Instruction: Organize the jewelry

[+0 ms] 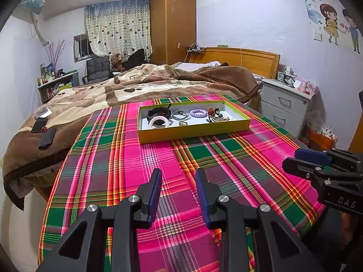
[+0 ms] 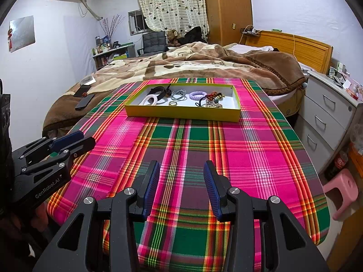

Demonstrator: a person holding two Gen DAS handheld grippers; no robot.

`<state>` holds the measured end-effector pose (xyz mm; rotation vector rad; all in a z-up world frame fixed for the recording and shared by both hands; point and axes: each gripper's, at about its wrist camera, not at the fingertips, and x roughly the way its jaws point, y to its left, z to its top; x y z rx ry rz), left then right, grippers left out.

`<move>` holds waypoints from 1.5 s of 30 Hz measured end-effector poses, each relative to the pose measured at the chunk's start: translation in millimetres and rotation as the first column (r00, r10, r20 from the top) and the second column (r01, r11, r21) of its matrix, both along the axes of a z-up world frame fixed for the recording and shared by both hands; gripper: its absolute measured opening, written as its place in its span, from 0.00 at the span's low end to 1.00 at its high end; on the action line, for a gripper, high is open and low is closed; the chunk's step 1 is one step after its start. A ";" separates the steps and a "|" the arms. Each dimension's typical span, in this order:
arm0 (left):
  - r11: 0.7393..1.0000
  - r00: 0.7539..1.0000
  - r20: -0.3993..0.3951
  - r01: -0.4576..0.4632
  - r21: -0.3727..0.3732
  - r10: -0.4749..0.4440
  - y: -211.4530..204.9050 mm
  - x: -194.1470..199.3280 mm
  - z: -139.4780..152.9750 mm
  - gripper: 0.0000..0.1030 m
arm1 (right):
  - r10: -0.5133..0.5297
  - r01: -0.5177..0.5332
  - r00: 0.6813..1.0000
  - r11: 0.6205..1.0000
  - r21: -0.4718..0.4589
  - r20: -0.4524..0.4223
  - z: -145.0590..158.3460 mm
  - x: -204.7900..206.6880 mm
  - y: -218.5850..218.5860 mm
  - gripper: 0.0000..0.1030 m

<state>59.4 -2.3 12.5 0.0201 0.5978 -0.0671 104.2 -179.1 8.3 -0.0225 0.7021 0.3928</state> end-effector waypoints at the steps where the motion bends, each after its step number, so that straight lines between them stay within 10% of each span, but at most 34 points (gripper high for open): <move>1: 1.000 1.000 0.000 0.000 0.000 0.000 -0.1 0.1 0.0 0.29 | -0.001 0.001 1.000 1.000 0.000 -0.001 -0.2 0.1 0.0 0.40; 45: 1.000 1.000 -0.018 0.012 -0.006 -0.012 -1.9 3.3 -7.2 0.29 | -0.001 0.001 1.000 1.000 -0.001 -0.004 0.7 -0.4 1.8 0.40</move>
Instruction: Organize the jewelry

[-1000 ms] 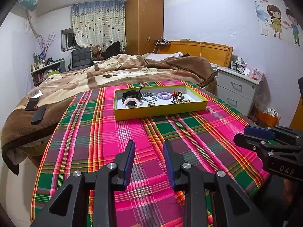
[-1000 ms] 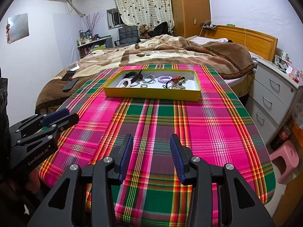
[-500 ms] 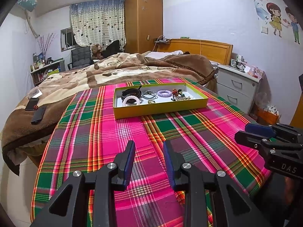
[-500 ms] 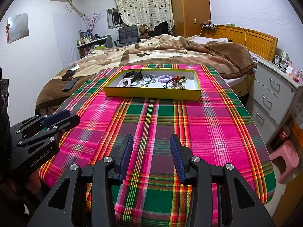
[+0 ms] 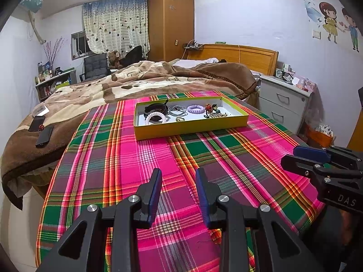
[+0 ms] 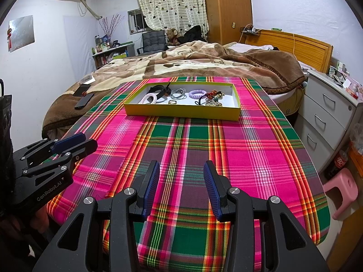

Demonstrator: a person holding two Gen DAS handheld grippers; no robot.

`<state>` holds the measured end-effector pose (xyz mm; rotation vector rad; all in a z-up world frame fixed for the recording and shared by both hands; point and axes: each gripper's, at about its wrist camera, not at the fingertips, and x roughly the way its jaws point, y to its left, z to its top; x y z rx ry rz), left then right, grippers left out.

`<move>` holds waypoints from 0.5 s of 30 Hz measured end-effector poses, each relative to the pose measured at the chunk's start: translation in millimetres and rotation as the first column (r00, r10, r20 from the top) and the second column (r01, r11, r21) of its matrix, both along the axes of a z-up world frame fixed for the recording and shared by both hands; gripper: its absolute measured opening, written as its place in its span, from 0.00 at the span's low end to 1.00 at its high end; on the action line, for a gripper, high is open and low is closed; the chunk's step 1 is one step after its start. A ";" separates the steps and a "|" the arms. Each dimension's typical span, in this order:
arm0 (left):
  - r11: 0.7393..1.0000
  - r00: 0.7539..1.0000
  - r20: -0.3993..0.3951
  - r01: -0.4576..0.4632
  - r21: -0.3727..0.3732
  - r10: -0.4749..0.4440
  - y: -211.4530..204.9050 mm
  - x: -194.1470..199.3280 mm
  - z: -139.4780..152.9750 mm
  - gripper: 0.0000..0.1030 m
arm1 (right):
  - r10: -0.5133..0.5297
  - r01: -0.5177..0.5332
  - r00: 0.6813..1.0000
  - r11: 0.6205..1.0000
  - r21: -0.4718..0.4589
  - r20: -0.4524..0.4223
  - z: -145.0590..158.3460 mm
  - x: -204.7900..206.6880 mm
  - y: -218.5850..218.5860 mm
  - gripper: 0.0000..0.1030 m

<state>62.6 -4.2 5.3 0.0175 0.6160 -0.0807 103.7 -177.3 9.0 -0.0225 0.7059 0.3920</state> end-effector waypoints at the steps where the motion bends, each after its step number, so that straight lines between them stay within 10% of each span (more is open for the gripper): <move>1: 1.000 1.000 -0.001 -0.001 0.001 0.001 -0.1 0.2 -0.3 0.29 | 0.000 0.000 1.000 1.000 0.000 0.000 -0.4 -0.4 0.1 0.40; 15: 1.000 1.000 -0.002 -0.005 0.003 0.005 0.6 1.6 -0.8 0.29 | 0.000 0.000 1.000 1.000 0.000 0.000 0.0 -0.1 0.2 0.40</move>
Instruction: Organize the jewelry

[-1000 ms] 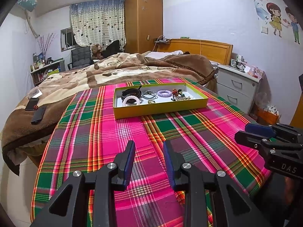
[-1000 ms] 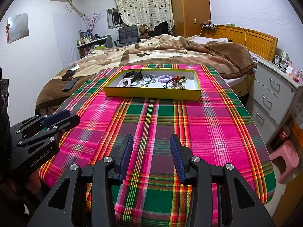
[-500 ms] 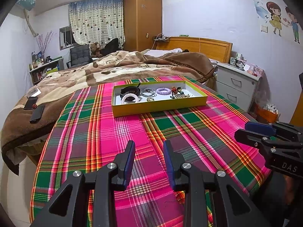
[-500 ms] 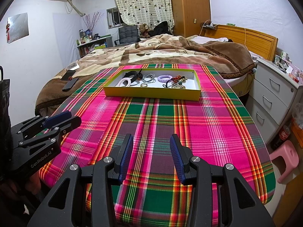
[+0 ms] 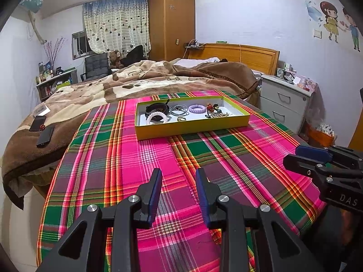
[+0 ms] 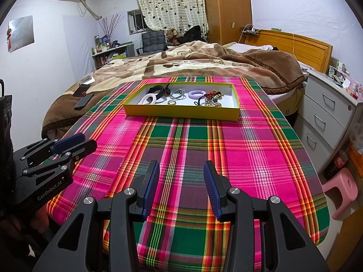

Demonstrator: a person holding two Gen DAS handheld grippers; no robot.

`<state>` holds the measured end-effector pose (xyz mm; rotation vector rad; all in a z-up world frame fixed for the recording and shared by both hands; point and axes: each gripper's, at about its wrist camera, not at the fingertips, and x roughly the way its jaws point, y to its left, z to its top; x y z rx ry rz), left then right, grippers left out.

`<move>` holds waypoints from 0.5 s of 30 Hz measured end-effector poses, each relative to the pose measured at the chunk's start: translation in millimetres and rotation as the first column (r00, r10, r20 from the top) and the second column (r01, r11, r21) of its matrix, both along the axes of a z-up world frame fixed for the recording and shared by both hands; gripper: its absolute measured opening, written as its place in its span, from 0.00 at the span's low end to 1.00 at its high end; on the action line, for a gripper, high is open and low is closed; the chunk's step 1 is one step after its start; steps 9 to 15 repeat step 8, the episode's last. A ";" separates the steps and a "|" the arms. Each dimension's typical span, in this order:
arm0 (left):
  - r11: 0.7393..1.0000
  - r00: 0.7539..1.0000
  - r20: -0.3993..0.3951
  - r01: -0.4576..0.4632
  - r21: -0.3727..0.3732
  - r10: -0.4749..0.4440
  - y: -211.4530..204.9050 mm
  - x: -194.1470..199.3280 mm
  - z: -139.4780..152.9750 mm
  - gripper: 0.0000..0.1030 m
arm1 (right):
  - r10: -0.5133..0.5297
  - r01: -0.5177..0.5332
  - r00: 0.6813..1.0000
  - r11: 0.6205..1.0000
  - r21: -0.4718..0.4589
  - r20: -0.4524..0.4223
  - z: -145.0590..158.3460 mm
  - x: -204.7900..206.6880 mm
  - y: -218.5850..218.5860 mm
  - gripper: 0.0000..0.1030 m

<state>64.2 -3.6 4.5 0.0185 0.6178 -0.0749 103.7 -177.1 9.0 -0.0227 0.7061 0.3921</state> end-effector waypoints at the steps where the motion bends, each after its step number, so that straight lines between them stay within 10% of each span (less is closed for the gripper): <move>1: 1.000 1.000 0.001 0.001 -0.001 -0.001 0.2 0.2 -0.1 0.29 | 0.000 0.000 1.000 1.000 -0.001 0.000 0.0 0.1 0.0 0.40; 15: 1.000 1.000 0.007 -0.005 0.002 0.005 0.0 -0.3 0.4 0.29 | 0.000 0.000 1.000 1.000 0.000 0.000 0.0 -0.1 0.1 0.40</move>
